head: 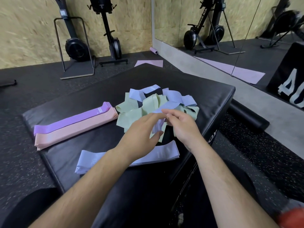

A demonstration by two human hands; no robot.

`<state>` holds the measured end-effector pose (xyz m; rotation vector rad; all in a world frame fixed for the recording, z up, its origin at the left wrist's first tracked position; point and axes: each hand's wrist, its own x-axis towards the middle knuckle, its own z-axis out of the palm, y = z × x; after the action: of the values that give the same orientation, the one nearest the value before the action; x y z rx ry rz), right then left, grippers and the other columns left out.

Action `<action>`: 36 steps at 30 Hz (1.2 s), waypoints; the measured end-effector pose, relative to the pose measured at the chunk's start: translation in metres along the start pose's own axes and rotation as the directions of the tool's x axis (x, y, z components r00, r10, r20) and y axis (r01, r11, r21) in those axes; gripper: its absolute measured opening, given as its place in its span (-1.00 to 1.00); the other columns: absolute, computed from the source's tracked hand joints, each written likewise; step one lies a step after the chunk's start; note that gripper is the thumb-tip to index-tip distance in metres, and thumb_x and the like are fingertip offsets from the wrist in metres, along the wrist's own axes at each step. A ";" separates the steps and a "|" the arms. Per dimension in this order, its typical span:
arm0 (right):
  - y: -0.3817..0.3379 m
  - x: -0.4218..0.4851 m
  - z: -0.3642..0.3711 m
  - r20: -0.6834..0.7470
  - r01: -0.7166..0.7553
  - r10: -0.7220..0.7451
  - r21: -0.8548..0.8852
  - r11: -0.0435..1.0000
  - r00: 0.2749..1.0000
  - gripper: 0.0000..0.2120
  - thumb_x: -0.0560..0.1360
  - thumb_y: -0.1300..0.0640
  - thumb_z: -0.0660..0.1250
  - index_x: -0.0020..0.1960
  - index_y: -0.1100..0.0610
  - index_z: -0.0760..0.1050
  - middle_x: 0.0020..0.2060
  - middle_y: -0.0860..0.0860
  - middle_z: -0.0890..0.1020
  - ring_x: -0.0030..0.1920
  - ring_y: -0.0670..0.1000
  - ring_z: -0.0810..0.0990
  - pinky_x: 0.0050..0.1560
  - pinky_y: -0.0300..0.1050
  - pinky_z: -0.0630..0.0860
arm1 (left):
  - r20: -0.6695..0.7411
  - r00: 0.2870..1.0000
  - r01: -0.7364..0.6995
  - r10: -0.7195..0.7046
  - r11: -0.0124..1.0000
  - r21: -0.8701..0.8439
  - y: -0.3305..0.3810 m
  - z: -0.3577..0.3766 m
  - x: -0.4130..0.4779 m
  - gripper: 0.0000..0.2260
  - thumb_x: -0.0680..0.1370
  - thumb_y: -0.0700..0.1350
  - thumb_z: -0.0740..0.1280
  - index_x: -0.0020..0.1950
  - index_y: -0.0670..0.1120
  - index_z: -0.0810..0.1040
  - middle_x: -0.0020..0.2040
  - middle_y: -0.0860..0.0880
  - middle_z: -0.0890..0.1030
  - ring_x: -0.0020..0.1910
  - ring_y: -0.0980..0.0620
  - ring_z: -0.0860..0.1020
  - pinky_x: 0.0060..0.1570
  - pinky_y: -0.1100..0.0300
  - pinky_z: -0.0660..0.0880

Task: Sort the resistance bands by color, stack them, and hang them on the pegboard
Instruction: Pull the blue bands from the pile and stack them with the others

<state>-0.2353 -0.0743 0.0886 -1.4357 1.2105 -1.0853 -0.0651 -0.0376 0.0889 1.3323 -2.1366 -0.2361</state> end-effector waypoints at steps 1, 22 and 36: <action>-0.001 -0.002 0.001 0.013 0.000 -0.001 0.026 1.000 1.000 -0.72 0.66 0.15 0.22 0.23 -0.08 0.64 0.10 -0.20 0.69 0.13 -0.20 0.64 0.28 -0.19 0.51 | -0.023 1.000 0.018 -0.018 0.999 -0.027 -0.001 -0.002 -0.006 -0.56 0.58 -0.11 0.41 0.43 0.09 0.41 0.34 0.18 0.49 0.28 0.12 0.47 0.25 0.18 0.43; -0.001 -0.048 0.064 0.208 0.393 -0.345 -0.270 0.879 0.915 -0.92 0.52 0.15 0.48 -0.03 -0.03 0.66 -0.14 -0.09 0.59 -0.12 -0.08 0.57 -0.07 -0.25 0.49 | -0.299 0.905 0.203 -0.301 0.926 -0.318 -0.014 -0.029 -0.098 -0.90 0.69 -0.06 0.25 0.11 -0.03 0.54 -0.07 0.12 0.63 -0.05 0.08 0.60 -0.05 0.10 0.52; 0.009 -0.020 0.069 0.383 0.423 -0.210 -0.645 0.636 0.900 -0.82 0.57 -0.02 0.37 -0.16 -0.08 0.42 -0.21 -0.10 0.54 -0.04 -0.03 0.39 0.06 -0.09 0.16 | -0.396 0.792 0.289 -0.464 0.857 -0.427 -0.051 -0.054 -0.101 -0.89 0.64 -0.06 0.36 -0.09 0.06 0.51 -0.26 0.09 0.59 -0.25 0.01 0.56 -0.19 0.06 0.55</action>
<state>-0.1713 -0.0476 0.0666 -2.4088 1.2572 -0.5837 0.0358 0.0340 0.0696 1.4185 -1.3159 -0.3746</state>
